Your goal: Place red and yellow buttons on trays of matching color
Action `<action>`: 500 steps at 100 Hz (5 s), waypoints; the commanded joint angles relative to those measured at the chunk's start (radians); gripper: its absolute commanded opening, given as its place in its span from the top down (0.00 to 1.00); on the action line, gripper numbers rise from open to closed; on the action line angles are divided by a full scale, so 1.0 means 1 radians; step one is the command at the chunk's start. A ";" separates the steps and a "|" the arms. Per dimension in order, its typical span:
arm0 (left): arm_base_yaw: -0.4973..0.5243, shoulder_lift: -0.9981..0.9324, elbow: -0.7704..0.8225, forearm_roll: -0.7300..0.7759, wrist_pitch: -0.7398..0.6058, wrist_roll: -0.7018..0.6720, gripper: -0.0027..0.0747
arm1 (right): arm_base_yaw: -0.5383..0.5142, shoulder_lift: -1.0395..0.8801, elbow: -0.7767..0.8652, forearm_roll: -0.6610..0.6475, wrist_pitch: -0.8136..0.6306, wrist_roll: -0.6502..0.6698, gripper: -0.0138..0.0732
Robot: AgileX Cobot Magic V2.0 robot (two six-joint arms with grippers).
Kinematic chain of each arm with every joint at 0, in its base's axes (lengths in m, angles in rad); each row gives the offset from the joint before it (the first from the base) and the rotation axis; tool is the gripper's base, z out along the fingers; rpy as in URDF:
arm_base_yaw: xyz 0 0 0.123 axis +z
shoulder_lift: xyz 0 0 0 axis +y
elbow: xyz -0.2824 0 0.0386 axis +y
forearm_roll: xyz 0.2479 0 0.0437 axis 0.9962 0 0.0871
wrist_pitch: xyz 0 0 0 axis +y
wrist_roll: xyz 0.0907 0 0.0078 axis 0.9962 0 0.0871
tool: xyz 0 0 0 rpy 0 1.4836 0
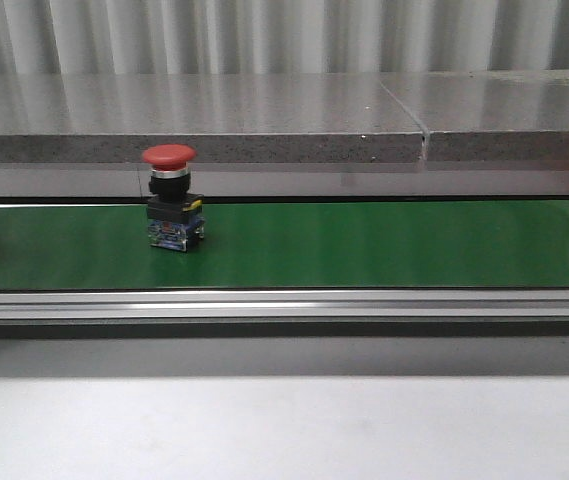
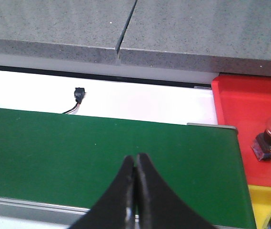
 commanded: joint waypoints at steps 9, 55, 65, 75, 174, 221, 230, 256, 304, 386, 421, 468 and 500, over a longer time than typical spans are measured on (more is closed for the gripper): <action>-0.066 -0.119 -0.037 -0.011 -0.104 0.007 0.24 | -0.001 -0.005 -0.025 0.014 -0.063 -0.004 0.92; -0.135 -0.503 0.179 -0.002 -0.214 0.007 0.24 | -0.001 -0.005 -0.025 0.014 -0.063 -0.004 0.92; -0.135 -0.604 0.277 -0.002 -0.236 0.007 0.24 | -0.001 -0.005 -0.025 0.014 -0.063 -0.004 0.92; -0.135 -0.709 0.387 -0.002 -0.262 0.007 0.24 | -0.001 -0.005 -0.025 0.014 -0.063 -0.004 0.92; -0.135 -1.075 0.665 -0.002 -0.291 0.007 0.99 | -0.001 -0.005 -0.025 0.017 -0.049 -0.003 0.90; -0.135 -1.075 0.665 -0.002 -0.291 0.007 0.99 | -0.001 0.006 -0.031 0.117 -0.022 -0.005 0.12; -0.135 -1.075 0.665 -0.002 -0.291 0.007 0.99 | -0.001 0.044 -0.055 0.117 -0.012 -0.006 0.14; -0.135 -1.075 0.665 -0.002 -0.291 0.007 0.99 | 0.092 0.288 -0.168 0.120 0.014 -0.090 0.14; -0.135 -1.075 0.665 -0.002 -0.291 0.007 0.99 | 0.334 0.806 -0.418 0.120 0.005 -0.177 0.14; -0.135 -1.075 0.665 -0.002 -0.291 0.007 0.99 | 0.387 1.017 -0.591 0.110 0.050 -0.178 0.62; -0.135 -1.075 0.665 -0.002 -0.291 0.007 0.99 | 0.126 0.979 -0.796 0.104 0.217 -0.135 0.62; -0.135 -1.075 0.665 -0.002 -0.291 0.007 0.99 | -0.442 1.016 -0.872 0.123 0.140 0.007 0.62; -0.135 -1.075 0.665 -0.002 -0.291 0.007 0.99 | -0.589 1.146 -0.872 0.153 0.082 0.018 0.62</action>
